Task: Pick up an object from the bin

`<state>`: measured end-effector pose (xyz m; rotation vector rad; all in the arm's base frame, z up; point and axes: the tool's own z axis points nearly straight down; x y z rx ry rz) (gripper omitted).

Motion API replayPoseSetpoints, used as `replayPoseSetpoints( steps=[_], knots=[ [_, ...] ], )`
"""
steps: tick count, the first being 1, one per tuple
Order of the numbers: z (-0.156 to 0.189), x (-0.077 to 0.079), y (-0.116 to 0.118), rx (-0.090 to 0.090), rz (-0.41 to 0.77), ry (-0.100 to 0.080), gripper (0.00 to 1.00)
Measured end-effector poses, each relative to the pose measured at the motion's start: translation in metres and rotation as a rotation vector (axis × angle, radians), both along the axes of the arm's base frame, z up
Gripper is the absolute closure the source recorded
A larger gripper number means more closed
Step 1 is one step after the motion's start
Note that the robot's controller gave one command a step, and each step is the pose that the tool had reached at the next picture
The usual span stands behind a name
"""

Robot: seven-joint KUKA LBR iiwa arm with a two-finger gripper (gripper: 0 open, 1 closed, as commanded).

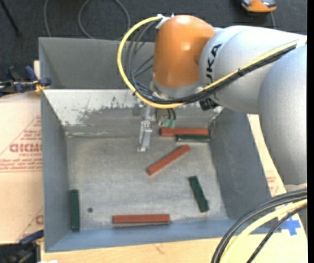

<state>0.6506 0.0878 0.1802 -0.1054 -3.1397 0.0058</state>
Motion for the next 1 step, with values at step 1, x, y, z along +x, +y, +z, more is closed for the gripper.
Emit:
replayPoseSetpoints(
  steps=[1],
  knots=[
    [-0.0405,-0.0178,-0.0698,0.0,0.203,0.0,0.0]
  ],
)
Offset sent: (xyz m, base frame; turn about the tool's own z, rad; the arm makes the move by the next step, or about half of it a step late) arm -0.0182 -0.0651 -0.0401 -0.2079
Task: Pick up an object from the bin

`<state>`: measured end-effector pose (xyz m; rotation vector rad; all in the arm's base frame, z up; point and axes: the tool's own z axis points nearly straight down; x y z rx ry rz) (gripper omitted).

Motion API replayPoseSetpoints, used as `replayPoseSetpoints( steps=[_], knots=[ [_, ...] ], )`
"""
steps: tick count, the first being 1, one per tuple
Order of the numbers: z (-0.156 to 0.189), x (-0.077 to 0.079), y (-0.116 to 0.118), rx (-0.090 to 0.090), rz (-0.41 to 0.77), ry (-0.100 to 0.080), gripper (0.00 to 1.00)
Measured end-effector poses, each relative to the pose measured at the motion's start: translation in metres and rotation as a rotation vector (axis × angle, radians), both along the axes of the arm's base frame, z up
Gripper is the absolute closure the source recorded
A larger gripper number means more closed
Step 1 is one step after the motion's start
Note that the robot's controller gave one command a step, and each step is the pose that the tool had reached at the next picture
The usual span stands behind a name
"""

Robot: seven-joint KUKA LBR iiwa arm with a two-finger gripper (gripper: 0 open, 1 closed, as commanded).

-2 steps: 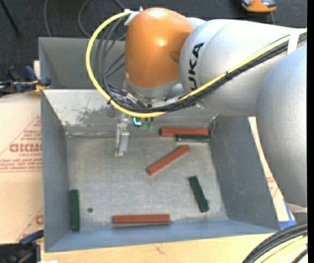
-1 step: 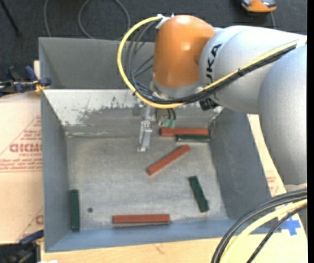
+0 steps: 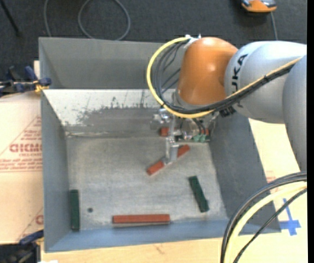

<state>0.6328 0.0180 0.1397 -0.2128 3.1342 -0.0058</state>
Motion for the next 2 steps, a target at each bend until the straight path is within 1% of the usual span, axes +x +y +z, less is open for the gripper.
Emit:
replayPoseSetpoints(
  steps=[1,2],
  knots=[
    [-0.0733,-0.0173,-0.0361,0.002,0.072,0.003,0.0],
    [-0.068,-0.0142,-0.033,0.004,0.071,-0.006,1.0]
  ],
)
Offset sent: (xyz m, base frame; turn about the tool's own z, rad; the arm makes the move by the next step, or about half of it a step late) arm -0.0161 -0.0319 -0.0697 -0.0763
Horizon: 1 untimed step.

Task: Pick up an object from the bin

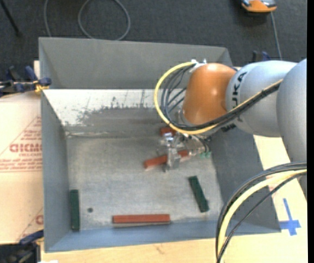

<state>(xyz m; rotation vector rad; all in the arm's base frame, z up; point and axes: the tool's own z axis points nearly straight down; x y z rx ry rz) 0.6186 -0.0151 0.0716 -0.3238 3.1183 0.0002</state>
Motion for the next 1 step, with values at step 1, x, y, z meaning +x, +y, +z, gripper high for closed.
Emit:
replayPoseSetpoints(
  steps=[1],
  knots=[
    [0.1651,0.0115,0.0164,-0.002,0.035,-0.008,1.0]
  ],
)
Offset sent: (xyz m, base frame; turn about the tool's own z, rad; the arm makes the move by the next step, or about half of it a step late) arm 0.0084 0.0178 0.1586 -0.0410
